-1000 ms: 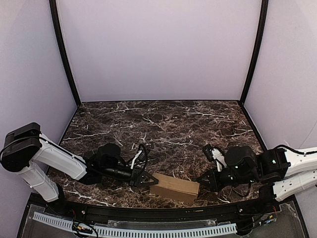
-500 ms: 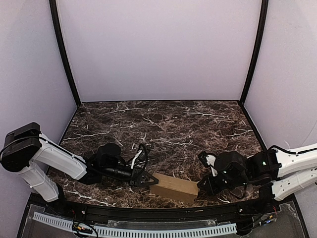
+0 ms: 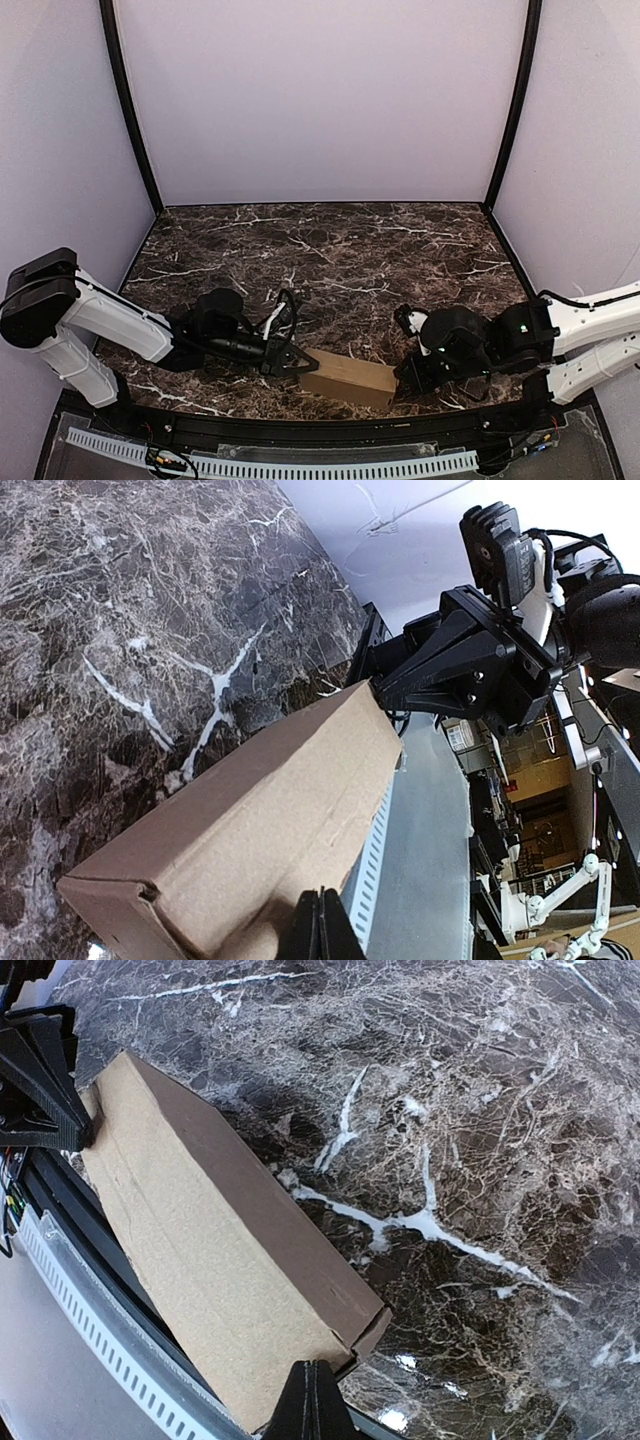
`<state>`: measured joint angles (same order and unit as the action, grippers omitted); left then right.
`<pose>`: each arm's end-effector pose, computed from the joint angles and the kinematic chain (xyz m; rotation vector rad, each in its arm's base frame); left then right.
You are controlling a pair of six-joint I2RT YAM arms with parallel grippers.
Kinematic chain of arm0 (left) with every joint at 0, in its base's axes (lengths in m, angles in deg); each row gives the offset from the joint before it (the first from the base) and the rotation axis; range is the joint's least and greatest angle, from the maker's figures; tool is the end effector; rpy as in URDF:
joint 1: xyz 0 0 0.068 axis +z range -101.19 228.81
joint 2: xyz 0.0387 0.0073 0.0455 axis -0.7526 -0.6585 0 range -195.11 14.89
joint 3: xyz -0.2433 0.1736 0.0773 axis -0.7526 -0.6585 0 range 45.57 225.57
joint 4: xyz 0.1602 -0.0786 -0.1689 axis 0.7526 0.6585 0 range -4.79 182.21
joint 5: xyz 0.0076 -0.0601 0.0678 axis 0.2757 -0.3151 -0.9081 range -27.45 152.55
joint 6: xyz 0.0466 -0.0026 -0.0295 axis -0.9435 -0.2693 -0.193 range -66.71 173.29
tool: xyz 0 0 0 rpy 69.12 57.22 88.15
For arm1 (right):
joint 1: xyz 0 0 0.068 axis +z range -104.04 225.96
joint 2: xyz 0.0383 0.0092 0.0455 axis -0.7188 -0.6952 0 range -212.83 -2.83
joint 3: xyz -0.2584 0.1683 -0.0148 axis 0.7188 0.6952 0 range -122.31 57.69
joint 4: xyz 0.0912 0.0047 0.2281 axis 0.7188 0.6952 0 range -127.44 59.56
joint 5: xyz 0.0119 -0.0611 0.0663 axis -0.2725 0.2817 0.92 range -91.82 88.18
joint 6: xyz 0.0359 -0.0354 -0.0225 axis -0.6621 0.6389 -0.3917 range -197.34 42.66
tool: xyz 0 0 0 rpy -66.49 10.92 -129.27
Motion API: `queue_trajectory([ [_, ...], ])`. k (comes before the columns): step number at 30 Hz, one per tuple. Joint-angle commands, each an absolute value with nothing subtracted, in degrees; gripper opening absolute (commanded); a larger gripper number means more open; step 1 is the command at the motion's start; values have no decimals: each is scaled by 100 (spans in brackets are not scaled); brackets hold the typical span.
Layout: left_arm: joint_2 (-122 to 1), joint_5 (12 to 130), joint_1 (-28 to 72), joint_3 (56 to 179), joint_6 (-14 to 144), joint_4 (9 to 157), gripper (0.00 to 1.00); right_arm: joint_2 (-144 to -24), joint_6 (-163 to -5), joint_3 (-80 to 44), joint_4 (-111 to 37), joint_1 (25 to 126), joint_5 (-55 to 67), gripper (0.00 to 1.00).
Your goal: Fold the paper box
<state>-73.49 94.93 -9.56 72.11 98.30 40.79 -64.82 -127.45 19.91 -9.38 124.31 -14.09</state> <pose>0.1261 -0.2429 0.2099 0.7193 2.1229 -1.6577 0.0439 0.1739 0.2529 -0.5393 2.5325 0.6751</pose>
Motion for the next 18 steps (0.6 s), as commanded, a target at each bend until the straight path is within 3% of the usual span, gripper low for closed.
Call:
queue_trajectory([
  [1, -7226, 9153, -981, 7073, 9630, 5459, 0, -6703, -12525, 1764, -638, 12467, -1689, 0],
  [7, -6478, 8754, -983, 7408, 9318, 6375, 6, -6539, -11751, 1340, -787, 12467, -1666, 0],
  [14, -5571, 8069, -980, 7714, 8984, 7309, 7, -6331, -10589, 1529, -1891, 12518, -323, 0],
  [18, -5389, 7791, -985, 7905, 8772, 7624, 5, -6778, -10219, 1521, -2133, 12626, 297, 0],
])
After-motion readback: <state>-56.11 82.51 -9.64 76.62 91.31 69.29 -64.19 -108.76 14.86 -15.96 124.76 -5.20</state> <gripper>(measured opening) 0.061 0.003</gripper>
